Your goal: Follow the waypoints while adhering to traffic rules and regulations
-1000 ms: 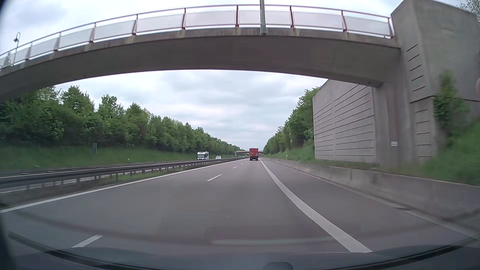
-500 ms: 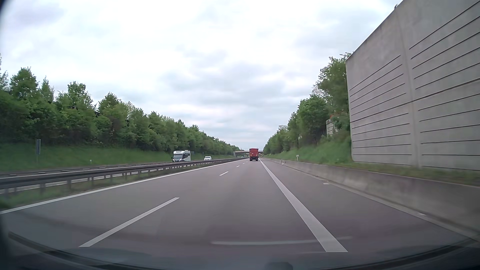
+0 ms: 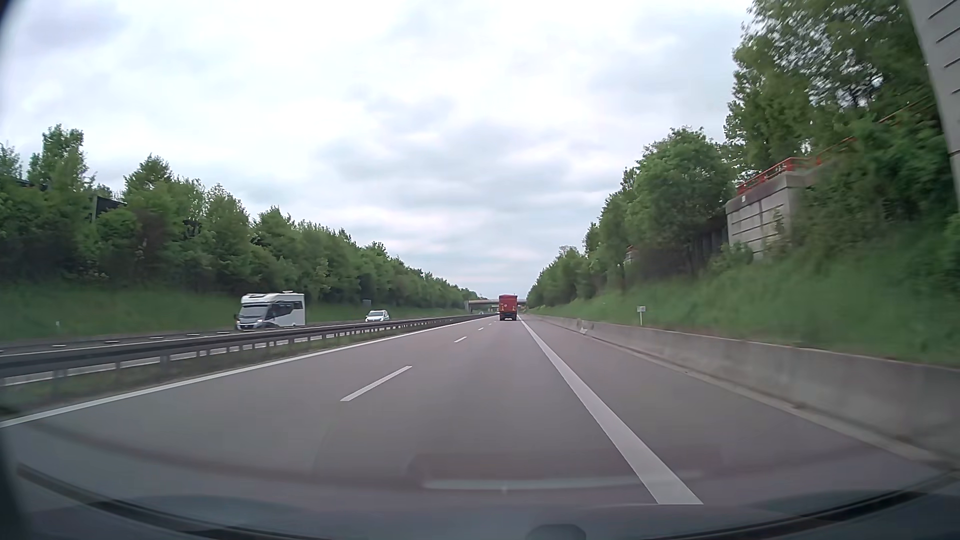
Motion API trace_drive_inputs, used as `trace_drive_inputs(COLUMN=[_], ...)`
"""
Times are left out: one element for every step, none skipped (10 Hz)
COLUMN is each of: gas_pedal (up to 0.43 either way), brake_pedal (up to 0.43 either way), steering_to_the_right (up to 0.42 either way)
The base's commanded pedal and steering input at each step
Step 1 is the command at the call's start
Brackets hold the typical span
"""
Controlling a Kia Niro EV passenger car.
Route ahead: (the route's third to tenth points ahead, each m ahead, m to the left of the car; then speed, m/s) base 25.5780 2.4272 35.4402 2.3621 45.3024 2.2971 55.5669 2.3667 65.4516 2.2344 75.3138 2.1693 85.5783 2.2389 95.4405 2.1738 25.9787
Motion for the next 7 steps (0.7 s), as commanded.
trace_drive_inputs(gas_pedal=[0.26,0.26,0.26,0.26,0.26,0.26,0.26], brake_pedal=[0.0,0.0,0.0,0.0,0.0,0.0,0.0], steering_to_the_right=[0.0,0.0,0.0,0.0,0.0,0.0,0.0])
